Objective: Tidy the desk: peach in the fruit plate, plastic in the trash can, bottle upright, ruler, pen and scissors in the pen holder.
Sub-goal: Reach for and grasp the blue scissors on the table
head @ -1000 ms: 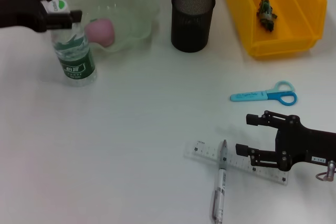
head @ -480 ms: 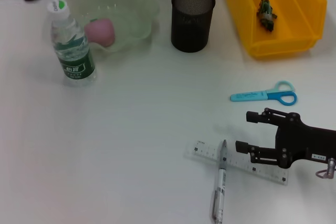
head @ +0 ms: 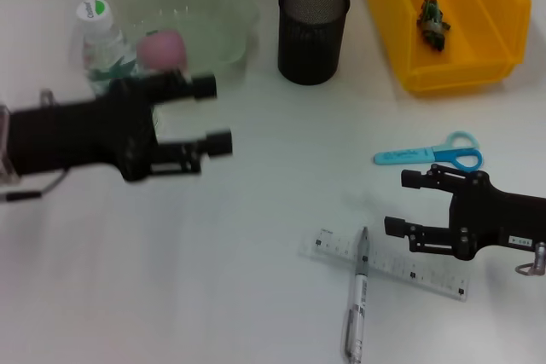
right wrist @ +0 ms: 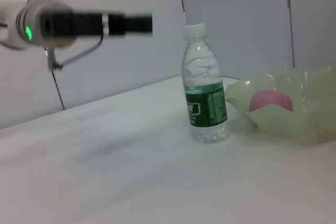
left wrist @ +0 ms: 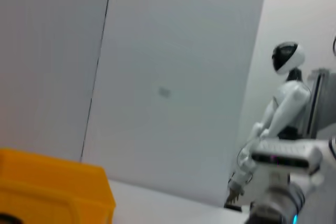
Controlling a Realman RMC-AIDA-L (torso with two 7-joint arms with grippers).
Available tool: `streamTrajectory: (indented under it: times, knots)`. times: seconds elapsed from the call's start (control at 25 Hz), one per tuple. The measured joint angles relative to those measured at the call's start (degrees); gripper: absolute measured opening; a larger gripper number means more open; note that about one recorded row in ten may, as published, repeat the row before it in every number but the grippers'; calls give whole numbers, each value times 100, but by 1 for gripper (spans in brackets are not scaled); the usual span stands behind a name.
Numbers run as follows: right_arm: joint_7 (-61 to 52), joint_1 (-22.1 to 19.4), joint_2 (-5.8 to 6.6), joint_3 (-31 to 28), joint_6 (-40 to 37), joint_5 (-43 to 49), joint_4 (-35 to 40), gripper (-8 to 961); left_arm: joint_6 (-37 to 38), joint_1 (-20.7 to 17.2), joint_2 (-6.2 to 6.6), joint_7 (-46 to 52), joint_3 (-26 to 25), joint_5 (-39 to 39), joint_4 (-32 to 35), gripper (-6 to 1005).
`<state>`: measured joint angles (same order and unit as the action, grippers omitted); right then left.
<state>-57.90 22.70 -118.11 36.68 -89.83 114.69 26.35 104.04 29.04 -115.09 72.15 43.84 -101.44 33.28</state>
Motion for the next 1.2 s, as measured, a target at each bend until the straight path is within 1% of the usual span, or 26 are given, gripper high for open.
streamTrajectory:
  times: [0.08, 0.12, 0.24, 0.28, 0.32, 0.36, 0.4, 0.52, 0.72, 0.96, 1.04, 1.08, 1.12, 1.16, 1.2]
  knots:
    - [-28, 28, 27, 1, 0, 2, -4, 781, -146, -42, -24, -487, 5, -90, -345, 805]
    - [-35, 53, 41, 3, -1, 14, -9, 781, -357, -109, -57, -893, 17, -129, -632, 804]
    - [-36, 72, 43, 24, 0, 28, -3, 781, -665, -206, -129, -1443, 25, -143, -991, 804]
    - [-36, 72, 43, 24, 0, 28, -3, 781, -665, -206, -129, -1443, 25, -143, -991, 804]
    - [-37, 77, 43, 33, 0, 30, 1, 780, -900, -278, -201, -1808, 25, -165, -1177, 804]
    - [-37, 77, 43, 33, 0, 30, 1, 780, -900, -278, -201, -1808, 25, -165, -1177, 804]
    - [-37, 77, 43, 35, 0, 30, 3, 780, -999, -304, -227, -1901, 24, -187, -1229, 803]
    - [-79, 77, 61, 45, 0, 38, 6, 780, -1476, -370, -312, -2206, 22, -321, -1480, 803]
    - [-126, 77, 105, 50, -1, 44, -3, 780, -1726, -373, -313, -2317, 19, -505, -1679, 802]
    - [-129, 77, 111, 50, -21, 45, -3, 779, -1828, -360, -329, -2323, 19, -543, -1684, 802]
    - [-173, 74, 115, 30, -140, 45, 31, 779, -1830, -340, -335, -2324, 19, -543, -1686, 802]
    - [-246, 65, 116, 14, -246, 40, 101, 779, -1830, -331, -338, -2325, 18, -545, -1687, 802]
    - [-548, 45, 119, -4, -511, 17, 379, 779, -1830, -323, -341, -2325, 18, -544, -1687, 802]
    - [-548, 45, 119, -4, -511, 17, 379, 779, -1826, -319, -344, -2326, 19, -542, -1688, 802]
    - [-817, 33, 123, -4, -660, 23, 605, 779, -1821, -317, -344, -2326, 19, -537, -1689, 802]
